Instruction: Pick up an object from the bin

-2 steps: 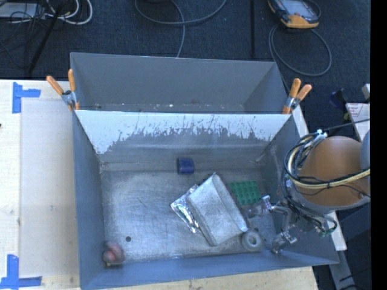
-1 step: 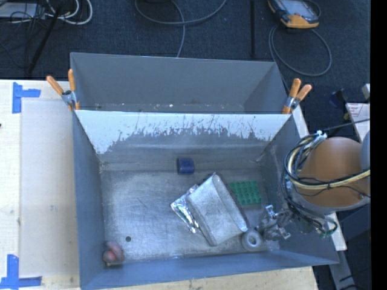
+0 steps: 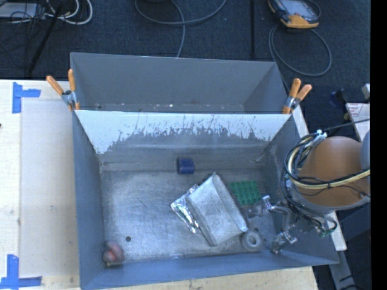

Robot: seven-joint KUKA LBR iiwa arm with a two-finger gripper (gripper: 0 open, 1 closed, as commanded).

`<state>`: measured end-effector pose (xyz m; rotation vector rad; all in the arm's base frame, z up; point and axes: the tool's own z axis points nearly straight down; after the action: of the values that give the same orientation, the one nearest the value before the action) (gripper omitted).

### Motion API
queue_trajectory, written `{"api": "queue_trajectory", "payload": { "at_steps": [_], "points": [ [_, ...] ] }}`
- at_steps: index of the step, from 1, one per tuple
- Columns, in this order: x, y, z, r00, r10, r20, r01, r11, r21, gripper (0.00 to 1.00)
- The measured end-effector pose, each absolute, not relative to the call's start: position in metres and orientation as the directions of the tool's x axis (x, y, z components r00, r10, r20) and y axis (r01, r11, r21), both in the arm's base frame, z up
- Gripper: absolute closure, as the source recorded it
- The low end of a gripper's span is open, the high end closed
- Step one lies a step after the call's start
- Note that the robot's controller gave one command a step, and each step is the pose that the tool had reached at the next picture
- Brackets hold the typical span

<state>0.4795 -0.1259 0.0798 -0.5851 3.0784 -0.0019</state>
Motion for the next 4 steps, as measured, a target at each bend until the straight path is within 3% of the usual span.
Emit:
{"api": "queue_trajectory", "payload": {
  "at_steps": [1, 2, 3, 4],
  "points": [
    [0.489, -0.13, 0.073, -0.83, -0.558, -0.007, -0.558, 0.83, -0.003, 0.0],
    [0.497, -0.086, 0.078, -0.811, -0.586, -0.001, -0.586, 0.811, 0.002, 0.0],
    [0.497, -0.087, 0.078, -0.812, -0.584, 0.0, -0.584, 0.812, 0.002, 1.0],
    [0.497, -0.087, 0.078, -0.811, -0.584, 0.0, -0.584, 0.811, 0.002, 0.0]
  ]
}}
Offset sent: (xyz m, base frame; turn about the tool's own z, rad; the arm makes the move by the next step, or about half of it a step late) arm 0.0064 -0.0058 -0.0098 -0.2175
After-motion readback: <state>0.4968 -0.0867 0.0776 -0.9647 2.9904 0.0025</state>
